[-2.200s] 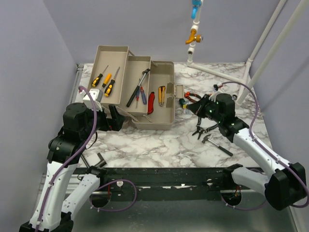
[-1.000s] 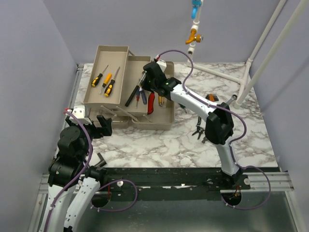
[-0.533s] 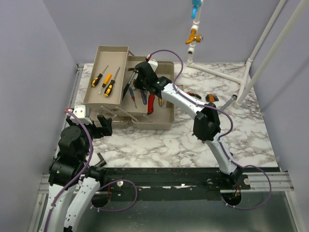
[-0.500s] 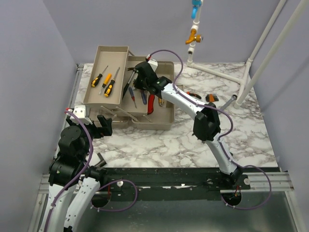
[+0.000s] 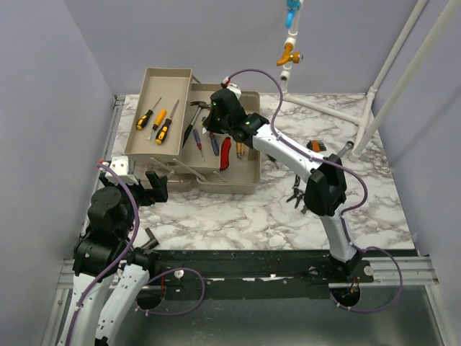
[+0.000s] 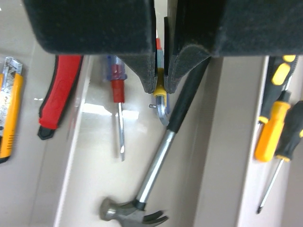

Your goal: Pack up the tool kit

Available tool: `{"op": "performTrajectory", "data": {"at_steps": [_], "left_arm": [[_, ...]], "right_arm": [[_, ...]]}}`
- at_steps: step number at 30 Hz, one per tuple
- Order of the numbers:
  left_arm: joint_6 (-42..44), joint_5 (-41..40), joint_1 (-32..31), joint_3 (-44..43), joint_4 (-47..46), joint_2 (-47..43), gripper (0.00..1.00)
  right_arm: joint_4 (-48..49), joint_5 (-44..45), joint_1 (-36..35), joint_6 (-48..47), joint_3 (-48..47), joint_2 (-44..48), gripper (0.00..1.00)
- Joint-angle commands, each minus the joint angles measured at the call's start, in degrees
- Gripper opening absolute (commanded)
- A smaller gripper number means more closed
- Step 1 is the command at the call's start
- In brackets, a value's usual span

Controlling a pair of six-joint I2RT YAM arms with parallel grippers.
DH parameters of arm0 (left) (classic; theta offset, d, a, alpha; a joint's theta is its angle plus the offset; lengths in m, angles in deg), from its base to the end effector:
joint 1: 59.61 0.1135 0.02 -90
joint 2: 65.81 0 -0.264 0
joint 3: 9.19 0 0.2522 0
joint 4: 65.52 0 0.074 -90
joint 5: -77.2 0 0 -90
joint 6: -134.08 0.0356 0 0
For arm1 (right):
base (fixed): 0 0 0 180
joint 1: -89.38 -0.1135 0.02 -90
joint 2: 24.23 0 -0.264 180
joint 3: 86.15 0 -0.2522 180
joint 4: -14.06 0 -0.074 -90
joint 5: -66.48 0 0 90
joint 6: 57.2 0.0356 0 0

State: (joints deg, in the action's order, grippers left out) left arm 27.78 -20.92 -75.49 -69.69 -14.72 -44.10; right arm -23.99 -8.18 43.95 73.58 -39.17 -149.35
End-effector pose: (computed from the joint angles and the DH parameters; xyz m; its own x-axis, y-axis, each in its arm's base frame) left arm 0.0765 -0.0165 0.3464 -0.2308 -0.2232 -0.9470 0.0763 0.9662 -0.2463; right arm 0.3684 0.3605 0.3097 -0.6108 0.2775 -0.7416 -0.1684 0.8696 0.4642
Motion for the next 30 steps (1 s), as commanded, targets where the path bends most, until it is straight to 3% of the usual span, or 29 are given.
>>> {"op": "performTrajectory", "data": {"at_steps": [1,4,6,14,22,27,30], "left_arm": [[0.30,0.83,0.06,0.33,-0.83,0.25,0.99],[0.39,0.65,0.06,0.11,-0.70,0.10,0.98],[0.47,0.65,0.06,-0.38,-0.35,0.26,0.99],[-0.58,1.98,0.10,-5.85,2.63,5.73,0.99],[-0.18,2.88,1.88,-15.82,5.58,15.85,0.98],[0.91,5.34,9.01,-25.48,8.29,21.93,0.98],[-0.19,12.17,15.22,-30.99,9.95,25.48,0.99]], "right_arm": [[3.02,-8.46,-0.38,-1.39,2.36,2.69,0.15],[3.15,-9.94,-0.45,-1.49,4.07,4.13,0.58],[3.13,-8.80,-0.45,-1.86,5.84,6.11,0.68],[1.88,-1.37,0.01,-5.92,16.02,19.62,0.69],[-7.57,10.20,2.09,-6.27,30.64,31.51,0.68],[-6.79,10.41,2.99,-4.63,43.14,36.50,0.70],[-5.02,9.91,3.38,-4.46,47.35,37.03,0.70]]}}
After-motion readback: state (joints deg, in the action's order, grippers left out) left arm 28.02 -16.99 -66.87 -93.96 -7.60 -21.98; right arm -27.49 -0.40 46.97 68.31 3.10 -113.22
